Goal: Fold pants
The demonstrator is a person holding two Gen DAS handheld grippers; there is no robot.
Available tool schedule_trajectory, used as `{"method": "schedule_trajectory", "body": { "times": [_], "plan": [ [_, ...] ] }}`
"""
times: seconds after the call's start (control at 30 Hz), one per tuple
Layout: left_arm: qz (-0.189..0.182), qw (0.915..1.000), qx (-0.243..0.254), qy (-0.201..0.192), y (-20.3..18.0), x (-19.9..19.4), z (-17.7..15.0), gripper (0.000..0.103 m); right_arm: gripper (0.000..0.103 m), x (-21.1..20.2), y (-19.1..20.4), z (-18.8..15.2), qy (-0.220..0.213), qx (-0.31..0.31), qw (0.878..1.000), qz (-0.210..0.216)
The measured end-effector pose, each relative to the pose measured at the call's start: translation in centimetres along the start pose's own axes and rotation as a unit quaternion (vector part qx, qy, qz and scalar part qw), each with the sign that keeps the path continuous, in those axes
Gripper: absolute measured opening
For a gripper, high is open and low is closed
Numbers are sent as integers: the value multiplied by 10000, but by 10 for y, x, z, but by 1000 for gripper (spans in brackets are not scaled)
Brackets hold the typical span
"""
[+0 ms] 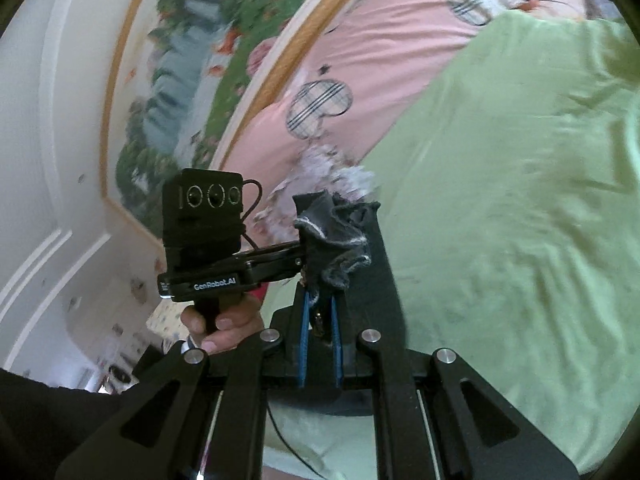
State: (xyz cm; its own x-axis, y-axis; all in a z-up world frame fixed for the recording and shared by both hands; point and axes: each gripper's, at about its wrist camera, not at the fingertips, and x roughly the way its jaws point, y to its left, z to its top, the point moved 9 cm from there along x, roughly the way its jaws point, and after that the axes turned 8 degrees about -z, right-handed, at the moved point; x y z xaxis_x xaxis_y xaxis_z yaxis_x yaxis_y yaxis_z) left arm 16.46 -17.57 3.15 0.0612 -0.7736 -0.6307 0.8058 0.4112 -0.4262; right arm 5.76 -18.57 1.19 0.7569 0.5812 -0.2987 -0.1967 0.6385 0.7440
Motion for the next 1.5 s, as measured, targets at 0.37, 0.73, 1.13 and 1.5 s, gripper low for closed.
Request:
{"method": "schedule_trajectory", "body": {
  "times": [0.37, 0.73, 1.13, 1.5],
  "plan": [
    [386, 9957, -718, -444, 44, -48, -63, 10, 11, 69, 38, -46, 829, -316, 9955, 323],
    [615, 9872, -1397, -463, 84, -48, -132, 10, 11, 118, 30, -94, 1595, -448, 9861, 132],
    [841, 9792, -1795, -425, 100, -51, -175, 14, 13, 140, 27, -125, 2115, -1029, 9711, -402],
    [1210, 9633, -2283, -723, 112, -81, -203, 17, 44, 150, 41, -140, 2371, -1254, 9627, -353]
  ]
}}
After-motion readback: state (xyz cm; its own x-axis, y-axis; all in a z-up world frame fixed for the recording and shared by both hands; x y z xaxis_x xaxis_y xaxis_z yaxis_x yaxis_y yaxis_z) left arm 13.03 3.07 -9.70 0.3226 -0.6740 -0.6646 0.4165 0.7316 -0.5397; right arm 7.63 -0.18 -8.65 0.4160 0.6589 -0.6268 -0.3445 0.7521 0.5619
